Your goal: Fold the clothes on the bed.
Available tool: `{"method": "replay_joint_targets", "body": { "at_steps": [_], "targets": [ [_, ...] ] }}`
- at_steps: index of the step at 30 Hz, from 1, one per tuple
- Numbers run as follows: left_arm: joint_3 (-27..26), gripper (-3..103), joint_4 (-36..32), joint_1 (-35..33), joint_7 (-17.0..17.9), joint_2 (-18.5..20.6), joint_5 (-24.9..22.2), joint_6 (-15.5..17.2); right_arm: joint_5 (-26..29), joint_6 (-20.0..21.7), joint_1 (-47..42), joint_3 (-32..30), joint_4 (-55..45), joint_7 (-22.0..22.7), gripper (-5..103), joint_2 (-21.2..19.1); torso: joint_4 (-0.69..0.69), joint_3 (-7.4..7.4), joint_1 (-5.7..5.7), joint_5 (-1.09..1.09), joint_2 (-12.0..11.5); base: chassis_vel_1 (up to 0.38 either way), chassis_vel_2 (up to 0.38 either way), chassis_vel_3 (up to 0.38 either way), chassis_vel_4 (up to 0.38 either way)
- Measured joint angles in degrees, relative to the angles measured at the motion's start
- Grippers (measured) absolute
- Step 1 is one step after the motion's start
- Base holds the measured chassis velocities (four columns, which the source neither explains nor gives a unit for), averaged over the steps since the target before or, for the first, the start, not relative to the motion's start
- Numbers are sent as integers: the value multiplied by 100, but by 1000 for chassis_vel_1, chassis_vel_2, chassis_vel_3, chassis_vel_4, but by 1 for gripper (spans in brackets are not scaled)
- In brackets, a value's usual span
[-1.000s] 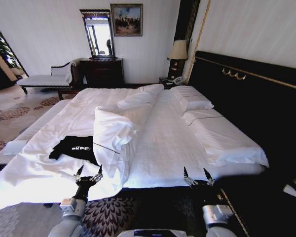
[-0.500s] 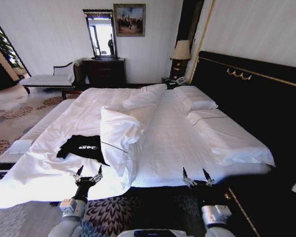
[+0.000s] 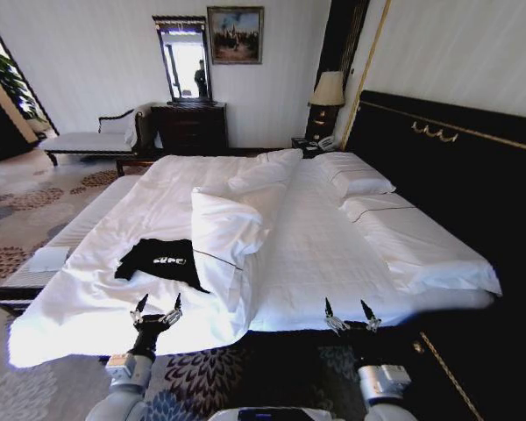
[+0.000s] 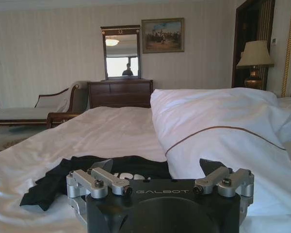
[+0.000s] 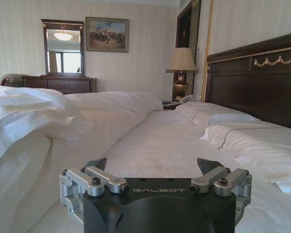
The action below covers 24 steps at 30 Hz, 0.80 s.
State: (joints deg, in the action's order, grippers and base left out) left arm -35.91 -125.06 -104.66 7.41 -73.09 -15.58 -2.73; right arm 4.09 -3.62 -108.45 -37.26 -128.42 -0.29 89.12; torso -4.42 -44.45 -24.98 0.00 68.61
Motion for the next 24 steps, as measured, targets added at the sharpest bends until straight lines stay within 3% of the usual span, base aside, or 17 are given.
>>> {"method": "replay_joint_targets", "body": {
  "at_steps": [24],
  "targets": [
    [-10,100,-2,-39,-6,-31,0,-3,0,48,33,109,17,58,100,-92,0,1,-1,-1,0,54,136,-58,-122]
  ]
}}
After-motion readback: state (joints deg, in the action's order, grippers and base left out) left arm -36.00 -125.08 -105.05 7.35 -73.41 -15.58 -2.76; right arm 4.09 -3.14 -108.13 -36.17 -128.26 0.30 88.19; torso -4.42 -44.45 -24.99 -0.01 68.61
